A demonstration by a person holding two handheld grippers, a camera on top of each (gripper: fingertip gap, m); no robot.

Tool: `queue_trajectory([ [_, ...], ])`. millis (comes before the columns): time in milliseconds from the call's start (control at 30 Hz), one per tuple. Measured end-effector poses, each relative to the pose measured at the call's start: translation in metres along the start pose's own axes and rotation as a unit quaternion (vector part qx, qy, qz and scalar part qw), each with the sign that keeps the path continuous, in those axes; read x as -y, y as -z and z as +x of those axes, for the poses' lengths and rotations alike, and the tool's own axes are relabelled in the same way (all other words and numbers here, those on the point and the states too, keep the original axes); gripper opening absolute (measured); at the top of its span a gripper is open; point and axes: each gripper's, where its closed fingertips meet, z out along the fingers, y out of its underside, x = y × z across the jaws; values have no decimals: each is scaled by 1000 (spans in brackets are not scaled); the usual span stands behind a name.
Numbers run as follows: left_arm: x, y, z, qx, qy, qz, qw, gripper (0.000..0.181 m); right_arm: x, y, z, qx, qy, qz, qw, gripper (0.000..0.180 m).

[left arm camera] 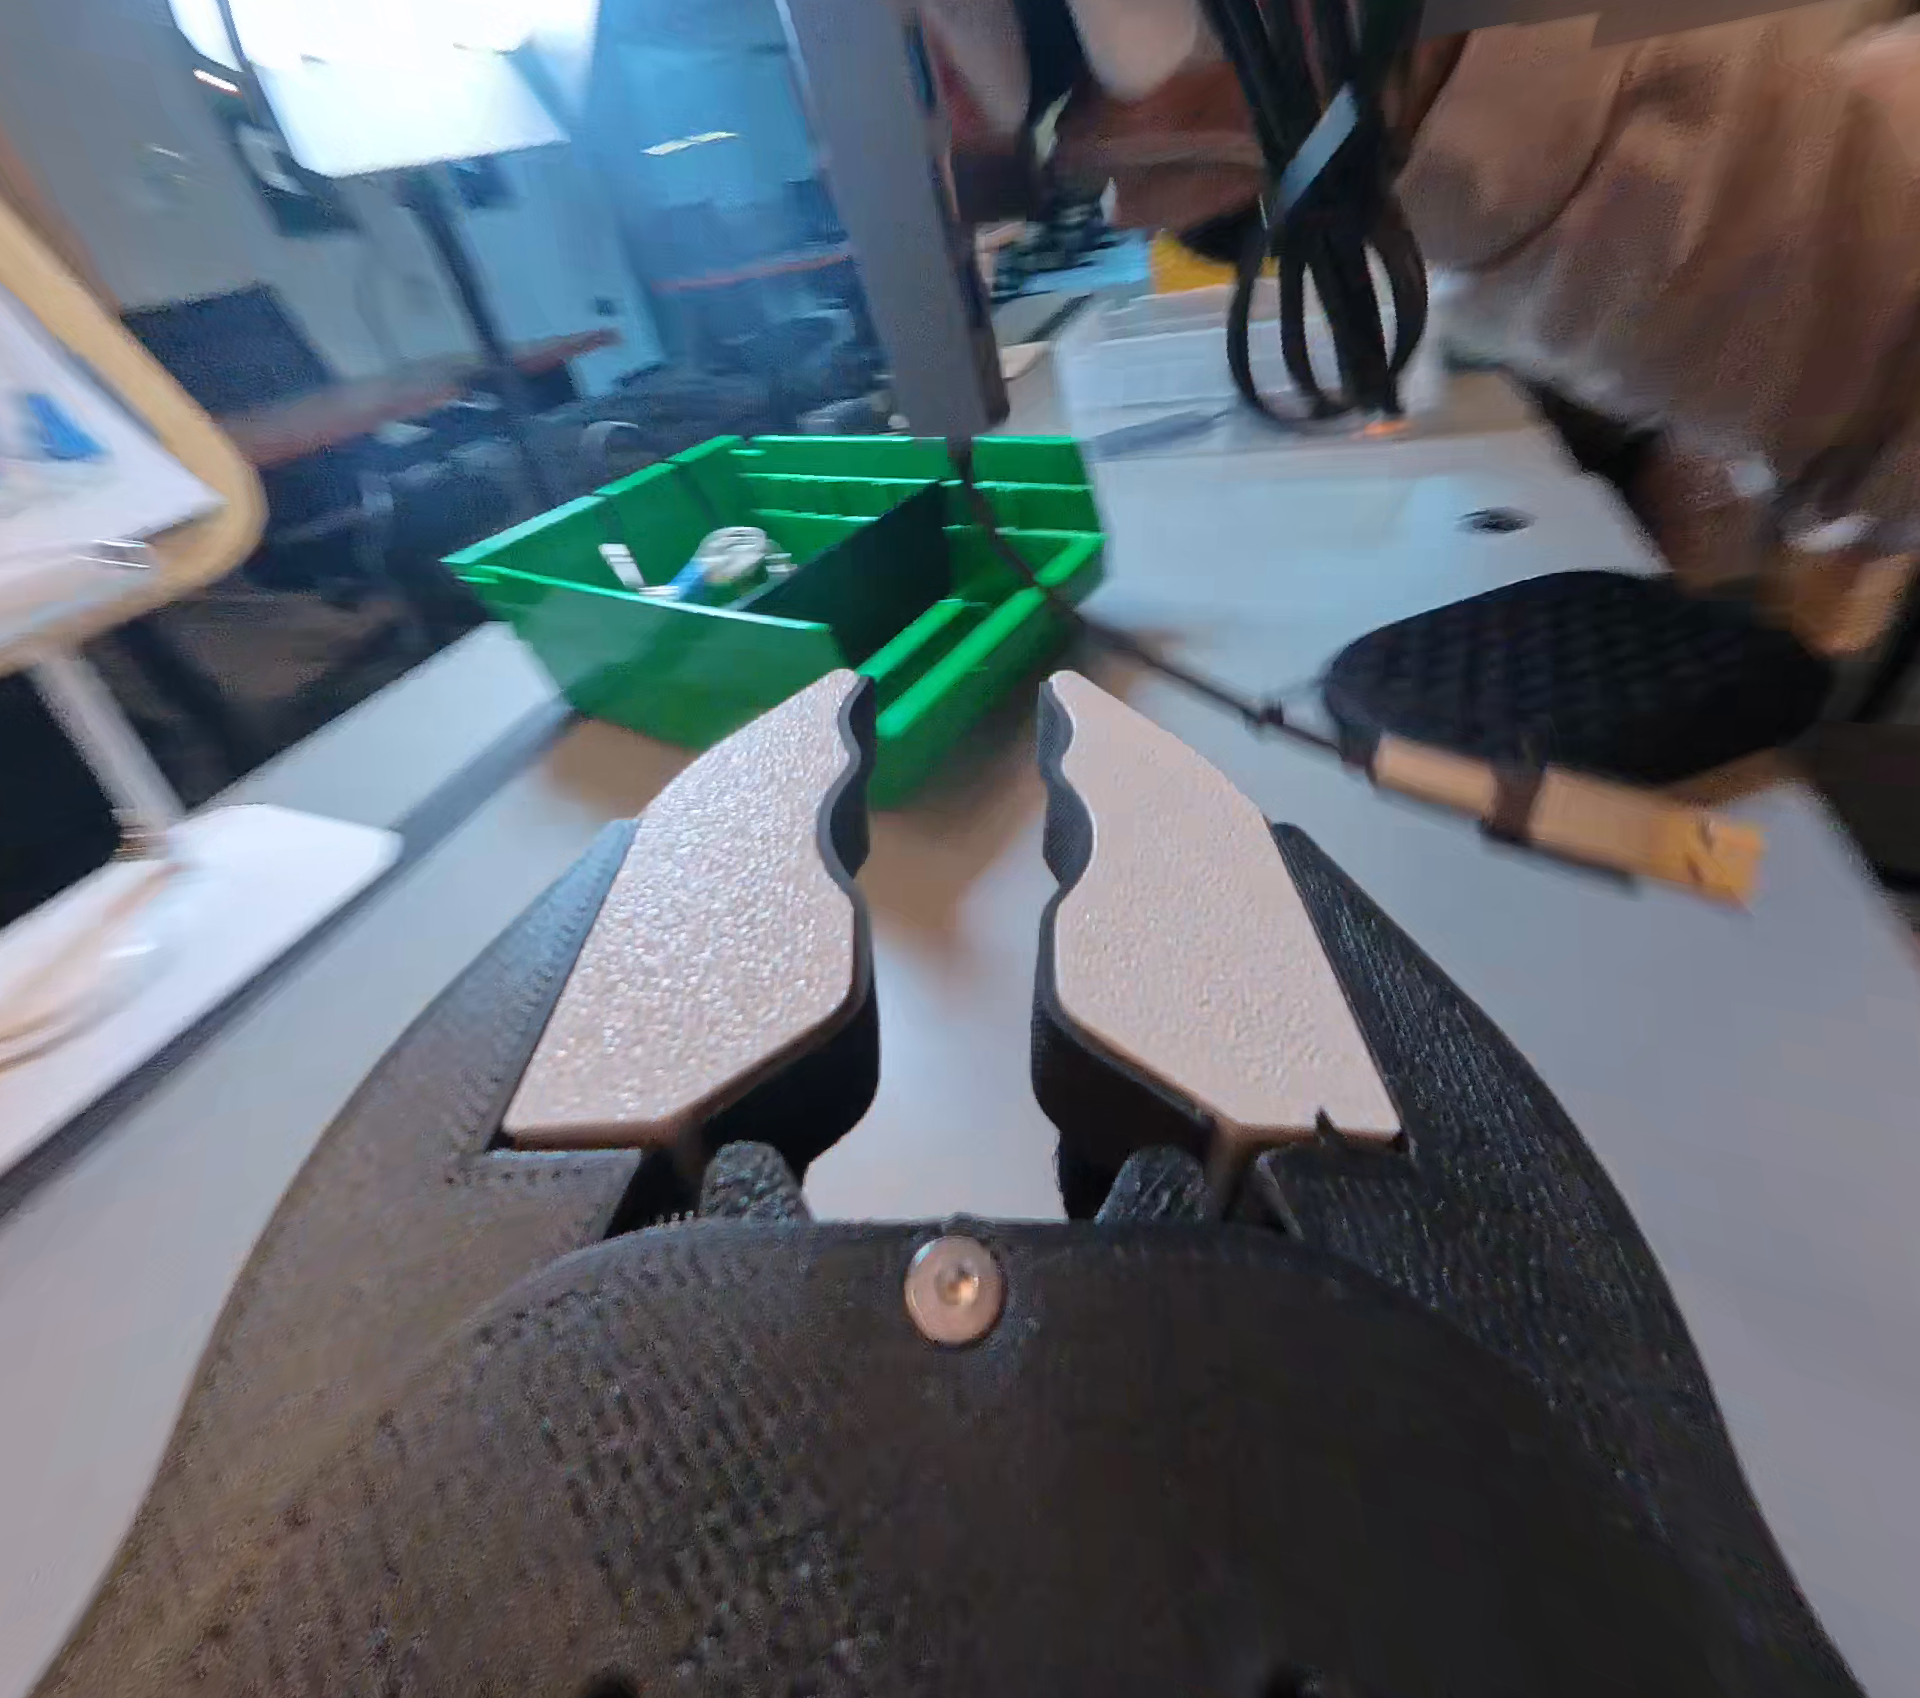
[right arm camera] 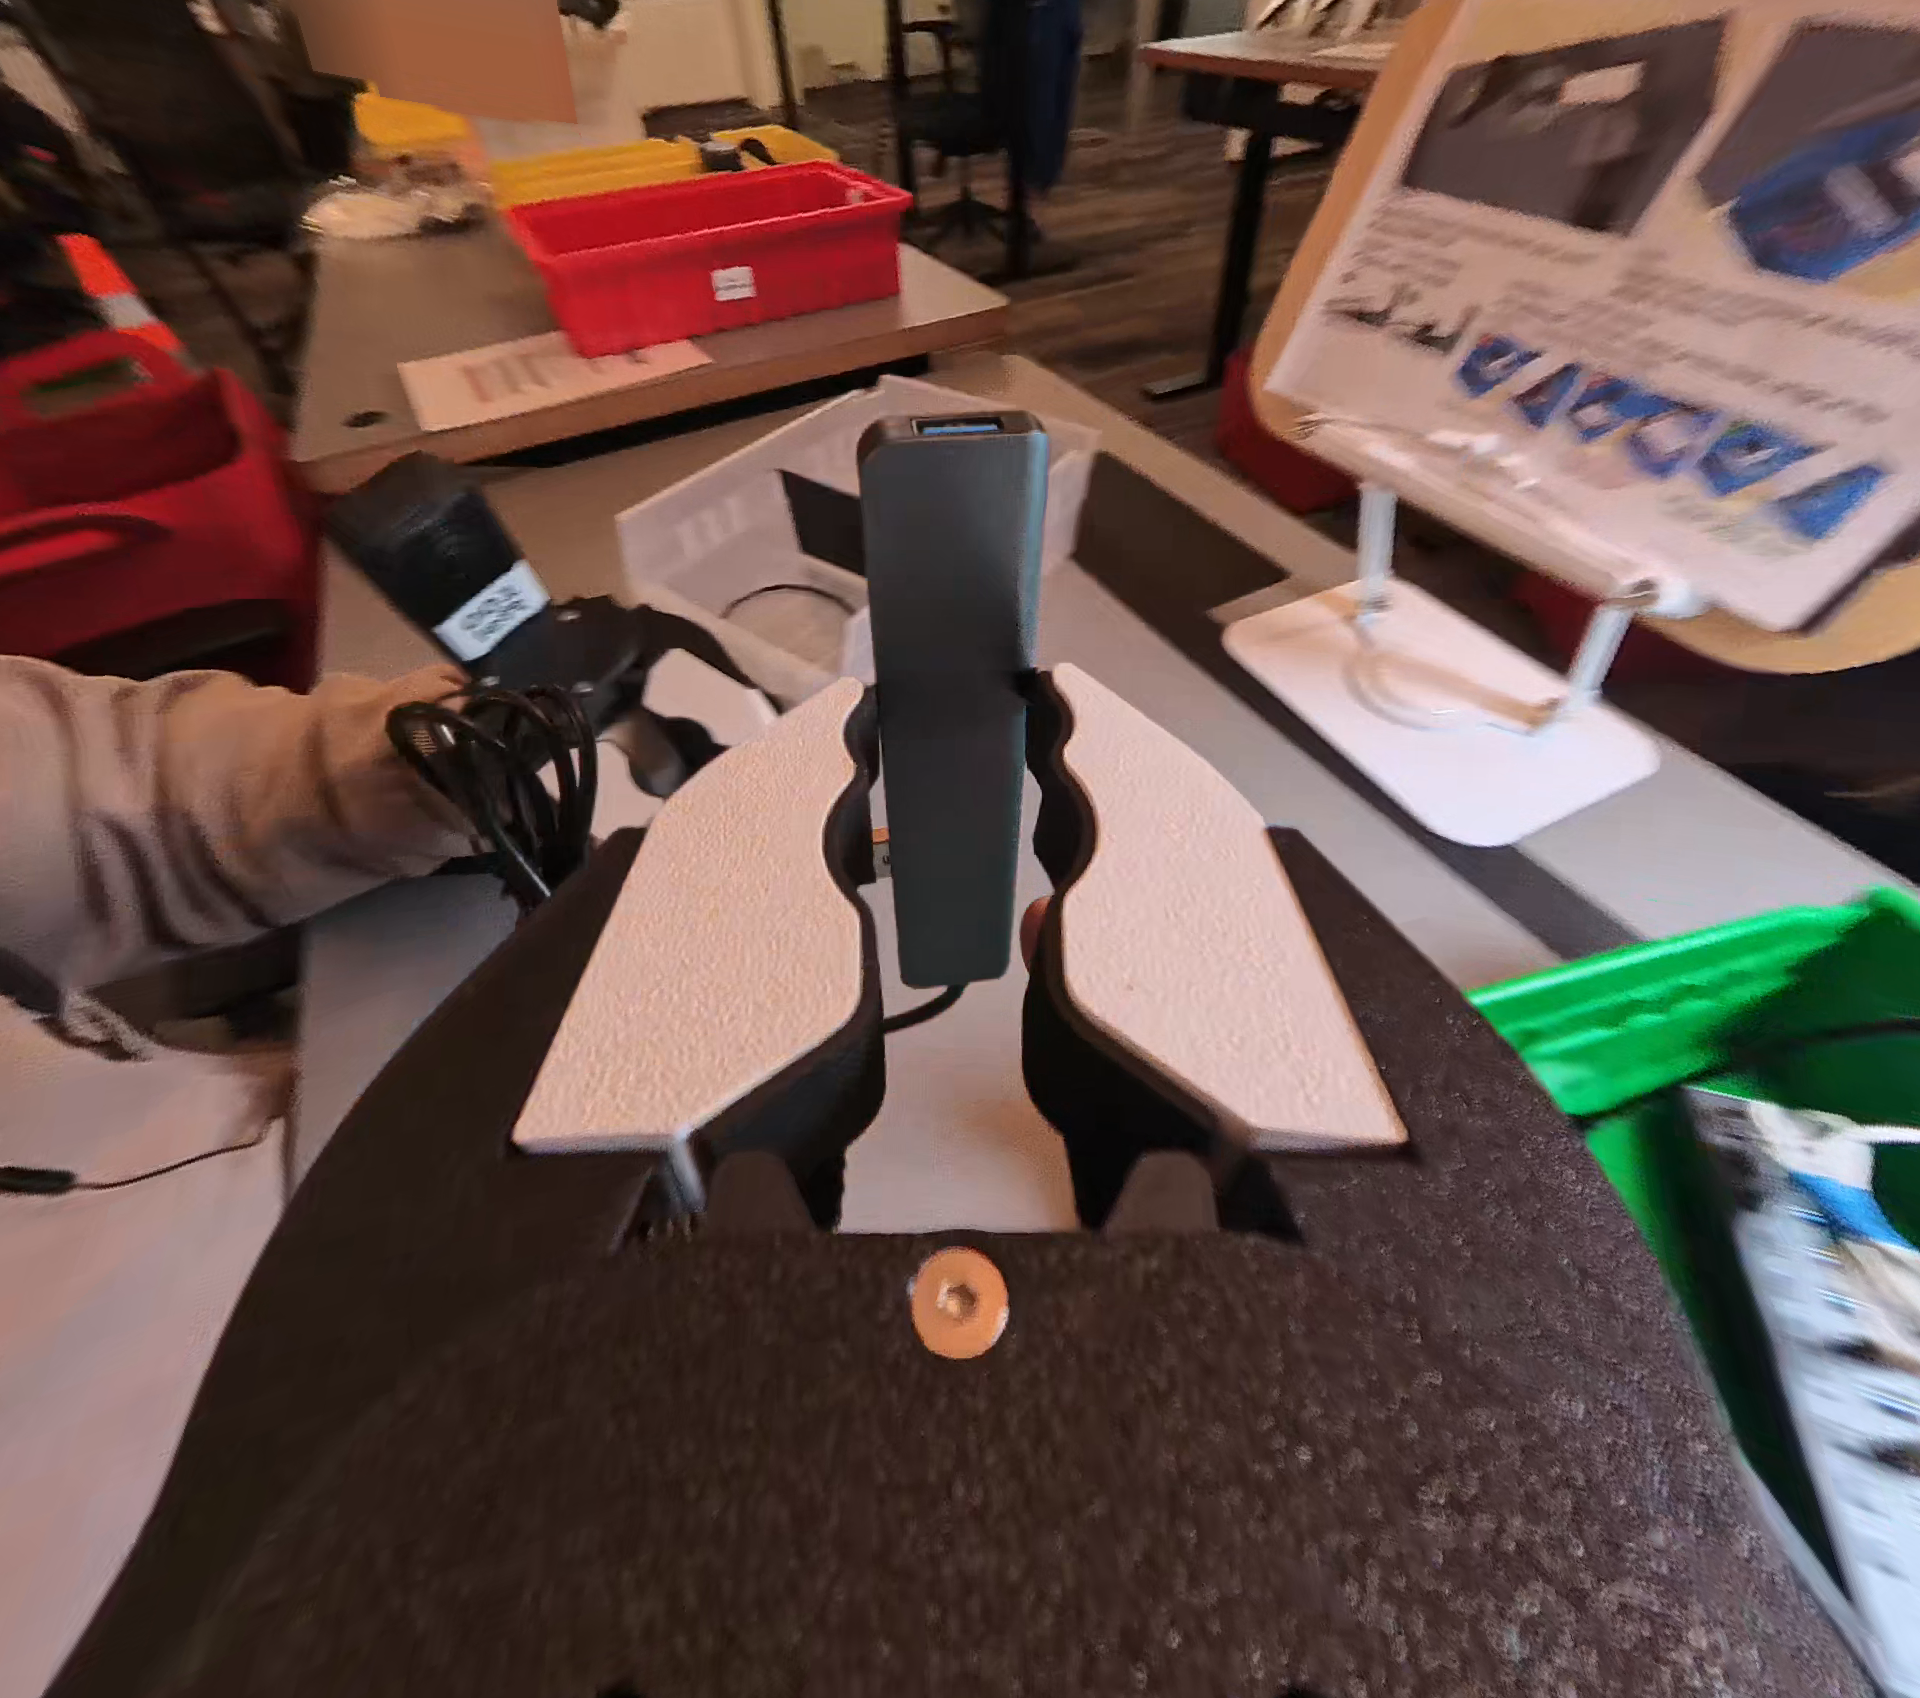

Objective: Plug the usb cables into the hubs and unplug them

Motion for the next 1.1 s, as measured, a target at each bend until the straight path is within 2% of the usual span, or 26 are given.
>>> queue_trajectory([
  [100,-2,-4,29,-105,91,14,990,39,-34,-24,-33,66,-57,8,996,27],
  [167,-8,-5,39,-141,130,18,981,43,-58,-39,-47,100,-95,7,990,27],
  [267,-32,-10,44,-139,126,-25,982,45,-85,-56,-54,123,-152,19,980,27],
  [400,-61,-19,42,-105,76,-86,988,36,-103,-72,-44,122,-231,42,964,27],
  [567,-68,-23,42,-110,126,-97,981,36,-112,-81,-36,109,-278,58,953,27],
  [700,-56,-17,52,-171,199,-60,963,33,-107,-74,-40,115,-237,55,963,28],
  [833,-33,-7,72,-263,277,-6,924,32,-108,-66,-57,159,-165,44,973,30],
  [900,-22,0,77,-296,306,23,904,12,-114,-61,-70,201,-140,29,969,37],
  [967,-19,4,75,-305,324,38,895,1,-120,-53,-82,240,-112,18,964,38],
  [1033,-21,7,73,-306,325,33,894,0,-129,-47,-83,239,-60,16,969,38],
  [1100,-24,8,75,-310,322,22,894,0,-143,-45,-78,200,36,4,979,37],
])
